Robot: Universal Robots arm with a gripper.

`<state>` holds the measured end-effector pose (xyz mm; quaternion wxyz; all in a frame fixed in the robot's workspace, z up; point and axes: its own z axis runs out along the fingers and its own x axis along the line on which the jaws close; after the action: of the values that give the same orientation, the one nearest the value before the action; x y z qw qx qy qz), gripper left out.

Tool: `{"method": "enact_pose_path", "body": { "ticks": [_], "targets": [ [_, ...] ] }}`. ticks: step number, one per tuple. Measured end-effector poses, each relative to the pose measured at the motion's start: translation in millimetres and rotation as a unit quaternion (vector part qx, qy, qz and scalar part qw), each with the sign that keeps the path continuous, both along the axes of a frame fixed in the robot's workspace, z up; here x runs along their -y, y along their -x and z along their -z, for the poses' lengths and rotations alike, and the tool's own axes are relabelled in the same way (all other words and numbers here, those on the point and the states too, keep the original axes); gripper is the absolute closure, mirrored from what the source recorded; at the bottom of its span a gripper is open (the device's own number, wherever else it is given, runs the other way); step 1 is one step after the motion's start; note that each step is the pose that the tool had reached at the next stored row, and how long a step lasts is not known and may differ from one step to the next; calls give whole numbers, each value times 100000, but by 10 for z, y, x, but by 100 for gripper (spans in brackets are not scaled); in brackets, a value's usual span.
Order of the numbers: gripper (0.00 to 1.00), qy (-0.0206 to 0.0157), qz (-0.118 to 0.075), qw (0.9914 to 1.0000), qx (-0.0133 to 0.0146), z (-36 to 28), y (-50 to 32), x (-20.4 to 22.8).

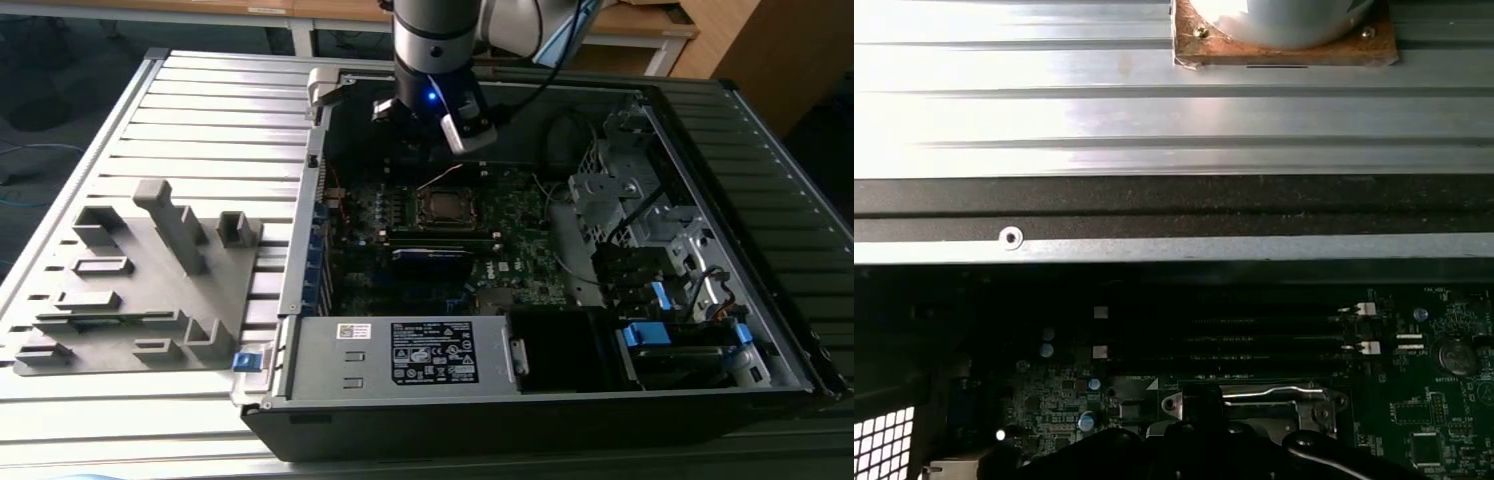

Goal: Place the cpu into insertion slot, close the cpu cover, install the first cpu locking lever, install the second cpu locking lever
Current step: 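Install the first cpu locking lever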

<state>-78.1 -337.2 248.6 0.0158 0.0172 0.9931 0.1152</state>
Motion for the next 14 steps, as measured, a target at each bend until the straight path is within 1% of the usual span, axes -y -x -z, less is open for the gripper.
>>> {"method": "enact_pose_path", "body": {
  "ticks": [4,14],
  "targets": [
    [89,33,-9,100000,0,29,-7,0],
    [89,32,1,100000,2,55,-79,-17]
  ]
}}
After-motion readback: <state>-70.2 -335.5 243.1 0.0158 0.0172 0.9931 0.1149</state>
